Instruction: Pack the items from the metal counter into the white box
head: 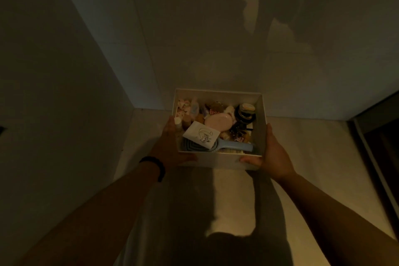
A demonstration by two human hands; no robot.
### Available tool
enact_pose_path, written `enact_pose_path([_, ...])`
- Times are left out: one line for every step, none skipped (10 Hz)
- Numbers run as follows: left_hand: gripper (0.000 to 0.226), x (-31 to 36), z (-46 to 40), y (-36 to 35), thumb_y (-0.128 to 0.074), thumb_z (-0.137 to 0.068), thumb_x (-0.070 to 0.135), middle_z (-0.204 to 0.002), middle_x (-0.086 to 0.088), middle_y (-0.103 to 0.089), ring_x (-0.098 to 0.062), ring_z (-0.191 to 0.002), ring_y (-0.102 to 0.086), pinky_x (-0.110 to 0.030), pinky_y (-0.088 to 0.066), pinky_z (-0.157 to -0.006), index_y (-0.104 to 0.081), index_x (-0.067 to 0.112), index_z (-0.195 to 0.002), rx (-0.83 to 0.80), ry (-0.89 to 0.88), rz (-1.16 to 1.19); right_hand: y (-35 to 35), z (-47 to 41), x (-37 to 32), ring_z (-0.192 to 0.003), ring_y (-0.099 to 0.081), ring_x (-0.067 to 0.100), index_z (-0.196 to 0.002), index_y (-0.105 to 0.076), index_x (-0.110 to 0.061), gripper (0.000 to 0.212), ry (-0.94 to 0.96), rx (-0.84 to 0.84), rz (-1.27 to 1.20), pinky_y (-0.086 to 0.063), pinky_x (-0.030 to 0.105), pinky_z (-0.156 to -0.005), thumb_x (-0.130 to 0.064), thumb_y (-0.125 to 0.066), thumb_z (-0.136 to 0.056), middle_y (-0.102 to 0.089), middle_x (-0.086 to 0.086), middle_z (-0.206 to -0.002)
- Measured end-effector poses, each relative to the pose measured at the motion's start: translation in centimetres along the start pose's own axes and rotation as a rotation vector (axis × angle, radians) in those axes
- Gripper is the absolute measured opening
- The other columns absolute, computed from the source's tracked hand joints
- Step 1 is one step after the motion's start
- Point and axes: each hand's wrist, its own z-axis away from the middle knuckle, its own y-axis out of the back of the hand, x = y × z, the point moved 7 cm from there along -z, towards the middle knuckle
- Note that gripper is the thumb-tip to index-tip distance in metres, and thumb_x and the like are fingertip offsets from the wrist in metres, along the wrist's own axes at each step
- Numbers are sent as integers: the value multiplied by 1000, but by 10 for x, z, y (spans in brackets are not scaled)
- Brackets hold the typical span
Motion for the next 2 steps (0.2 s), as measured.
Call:
enact_pose_path([124,2,8,4,-89,-56,39,-153,-15,-13,-28,-141,-18,-47,-29,-110,-10,8,-147,-8,59,-31,7,6,-7,-138,-32,27,-151,5,-16,142,-42,-49,76,-35,46,-109,-72,-75,-48,-24,10,-155])
enact_pose_path([120,13,33,13,-73,-68,58,-157,-9,6,-25,-144,2,-43,-14,-116,5,16,-149,-44,172,-164,21,30,-24,-146,-5,27,-149,8,-6,134,-43,-125,330,-10,44,-118,-86,-47,-56,0,15,-159])
